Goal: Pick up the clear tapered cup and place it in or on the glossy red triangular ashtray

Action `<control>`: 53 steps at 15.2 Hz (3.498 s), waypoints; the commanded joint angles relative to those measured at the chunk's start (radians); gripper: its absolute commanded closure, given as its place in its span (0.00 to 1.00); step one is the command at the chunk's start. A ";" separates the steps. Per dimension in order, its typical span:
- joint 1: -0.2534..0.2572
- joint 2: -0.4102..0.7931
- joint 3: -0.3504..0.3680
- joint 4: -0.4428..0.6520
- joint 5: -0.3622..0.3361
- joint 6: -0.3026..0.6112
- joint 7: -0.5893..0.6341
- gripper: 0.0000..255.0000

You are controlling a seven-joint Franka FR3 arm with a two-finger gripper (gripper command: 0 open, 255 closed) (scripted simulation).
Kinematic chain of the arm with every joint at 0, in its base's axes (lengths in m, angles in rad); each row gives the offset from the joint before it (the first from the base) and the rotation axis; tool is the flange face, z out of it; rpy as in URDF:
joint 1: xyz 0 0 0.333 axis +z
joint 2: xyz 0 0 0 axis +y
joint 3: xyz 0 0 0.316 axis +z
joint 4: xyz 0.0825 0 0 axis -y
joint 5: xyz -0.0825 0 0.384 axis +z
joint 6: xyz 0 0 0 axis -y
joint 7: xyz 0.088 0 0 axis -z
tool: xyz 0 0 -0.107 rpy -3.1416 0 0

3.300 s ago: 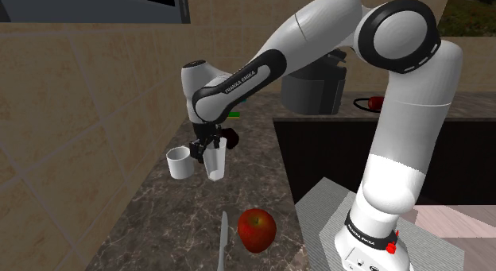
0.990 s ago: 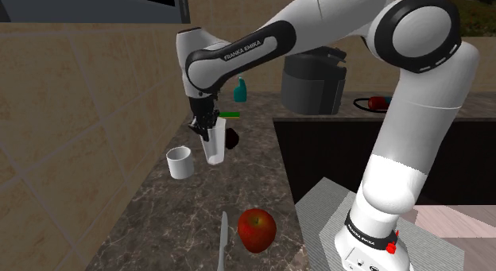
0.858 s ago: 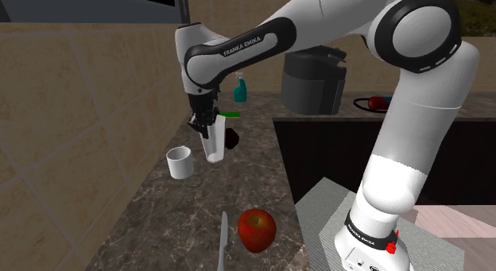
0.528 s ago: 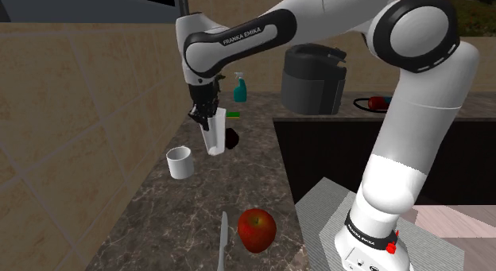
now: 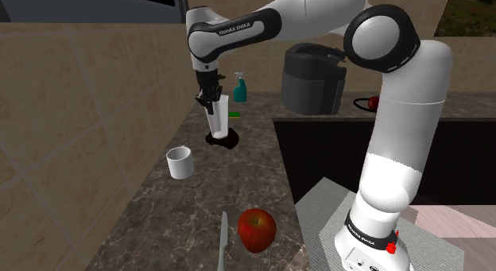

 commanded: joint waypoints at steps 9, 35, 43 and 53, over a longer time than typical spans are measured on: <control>-0.077 0.285 -0.066 0.466 -0.025 -0.167 -0.174 1.00; -0.112 0.369 -0.082 0.303 -0.034 0.082 -0.192 1.00; -0.113 0.371 -0.082 0.296 -0.035 0.090 -0.191 1.00; -0.107 0.354 -0.079 0.371 -0.031 -0.001 -0.196 0.00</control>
